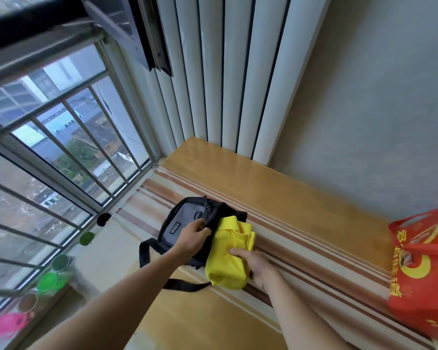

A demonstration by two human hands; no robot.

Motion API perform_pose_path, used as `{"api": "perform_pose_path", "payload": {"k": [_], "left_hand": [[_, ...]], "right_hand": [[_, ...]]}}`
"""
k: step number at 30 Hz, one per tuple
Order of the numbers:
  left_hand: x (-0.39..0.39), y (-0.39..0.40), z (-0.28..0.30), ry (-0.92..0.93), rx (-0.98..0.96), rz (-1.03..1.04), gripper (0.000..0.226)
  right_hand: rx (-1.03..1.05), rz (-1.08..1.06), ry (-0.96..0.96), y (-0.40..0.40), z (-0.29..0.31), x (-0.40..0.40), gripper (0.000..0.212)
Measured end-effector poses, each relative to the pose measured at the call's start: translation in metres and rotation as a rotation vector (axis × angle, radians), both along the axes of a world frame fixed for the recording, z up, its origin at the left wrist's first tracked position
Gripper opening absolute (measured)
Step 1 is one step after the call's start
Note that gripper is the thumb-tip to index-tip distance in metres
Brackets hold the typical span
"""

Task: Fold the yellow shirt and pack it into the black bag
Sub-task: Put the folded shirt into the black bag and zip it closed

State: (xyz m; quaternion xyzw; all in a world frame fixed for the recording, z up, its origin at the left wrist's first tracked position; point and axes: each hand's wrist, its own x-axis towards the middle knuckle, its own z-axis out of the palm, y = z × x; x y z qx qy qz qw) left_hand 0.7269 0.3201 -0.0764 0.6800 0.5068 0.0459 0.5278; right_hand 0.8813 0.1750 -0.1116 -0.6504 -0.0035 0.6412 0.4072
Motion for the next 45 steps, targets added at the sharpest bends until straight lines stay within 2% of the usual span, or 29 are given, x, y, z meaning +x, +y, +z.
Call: {"api": "perform_pose_path", "payload": {"k": [3, 6, 9, 12, 15, 17, 18, 20, 22, 24, 25, 27, 29, 31, 32, 34, 37, 38, 40, 41, 43, 45], "left_hand": [[-0.002, 0.002, 0.005, -0.047, -0.051, 0.030, 0.019], [-0.005, 0.002, 0.011, -0.070, -0.062, 0.014, 0.015], [-0.003, -0.002, 0.014, -0.042, -0.068, -0.039, 0.006], [0.003, -0.002, 0.020, -0.067, -0.123, -0.050, 0.015], [0.003, 0.005, 0.017, -0.069, -0.167, -0.043, 0.036], [0.001, 0.007, 0.016, -0.085, -0.143, -0.082, 0.025], [0.001, 0.006, 0.014, -0.069, -0.104, -0.109, 0.017], [0.000, 0.008, 0.008, 0.015, 0.047, -0.145, 0.011], [-0.002, 0.012, 0.004, 0.052, 0.118, -0.104, 0.018], [-0.004, 0.015, 0.008, 0.031, 0.067, -0.071, 0.025], [-0.005, 0.016, 0.011, 0.027, 0.061, -0.091, 0.025], [-0.005, 0.016, 0.014, 0.026, 0.066, -0.131, 0.017], [-0.005, 0.017, 0.015, 0.012, 0.001, -0.122, 0.010], [-0.007, 0.022, 0.015, -0.019, -0.139, -0.099, 0.031], [-0.007, 0.023, 0.016, -0.019, -0.178, -0.100, 0.045], [-0.006, 0.024, 0.017, -0.016, -0.195, -0.126, 0.056], [-0.006, 0.026, 0.012, -0.013, -0.187, -0.122, 0.052], [-0.008, 0.027, 0.009, -0.021, -0.180, -0.113, 0.043], [-0.006, 0.026, 0.006, -0.018, -0.118, -0.114, 0.014], [-0.005, 0.027, 0.005, -0.008, -0.045, -0.121, 0.011], [-0.001, 0.024, 0.005, 0.044, 0.094, -0.179, 0.024], [0.001, 0.021, 0.004, 0.061, 0.179, -0.227, 0.034]], "right_hand": [[-0.077, -0.097, -0.108, 0.004, -0.010, -0.021, 0.054], [-0.162, -0.081, -0.257, 0.009, -0.009, -0.028, 0.037], [-0.096, -0.027, -0.367, 0.024, 0.004, -0.029, 0.037], [-0.009, -0.039, -0.332, 0.040, 0.015, -0.024, 0.036], [-0.097, 0.031, -0.451, 0.053, 0.010, -0.023, 0.028], [-0.190, 0.061, -0.586, 0.058, 0.010, -0.030, 0.026], [-0.180, 0.024, -0.620, 0.060, 0.009, -0.035, 0.032], [-0.050, 0.008, -0.600, 0.060, 0.007, -0.041, 0.063], [0.094, 0.185, -0.503, 0.056, 0.005, -0.047, 0.098], [0.102, 0.482, -0.566, 0.051, 0.000, -0.050, 0.112], [0.079, 0.589, -0.669, 0.051, -0.004, -0.051, 0.107], [0.076, 0.595, -0.833, 0.053, -0.009, -0.050, 0.081], [0.137, 0.419, -0.820, 0.057, -0.007, -0.048, 0.056], [0.168, 0.232, -0.757, 0.059, -0.004, -0.049, 0.045], [0.184, 0.164, -0.743, 0.058, -0.003, -0.051, 0.044], [0.212, 0.142, -0.698, 0.058, -0.006, -0.054, 0.053], [0.249, 0.306, -0.412, 0.060, -0.008, -0.058, 0.080], [0.237, 0.356, -0.370, 0.060, -0.008, -0.056, 0.085], [0.200, 0.404, -0.483, 0.058, -0.010, -0.049, 0.086], [0.184, 0.411, -0.599, 0.055, -0.011, -0.045, 0.083], [0.186, 0.374, -0.850, 0.043, -0.015, -0.039, 0.064], [0.155, 0.260, -1.008, 0.033, -0.017, -0.035, 0.040]]}}
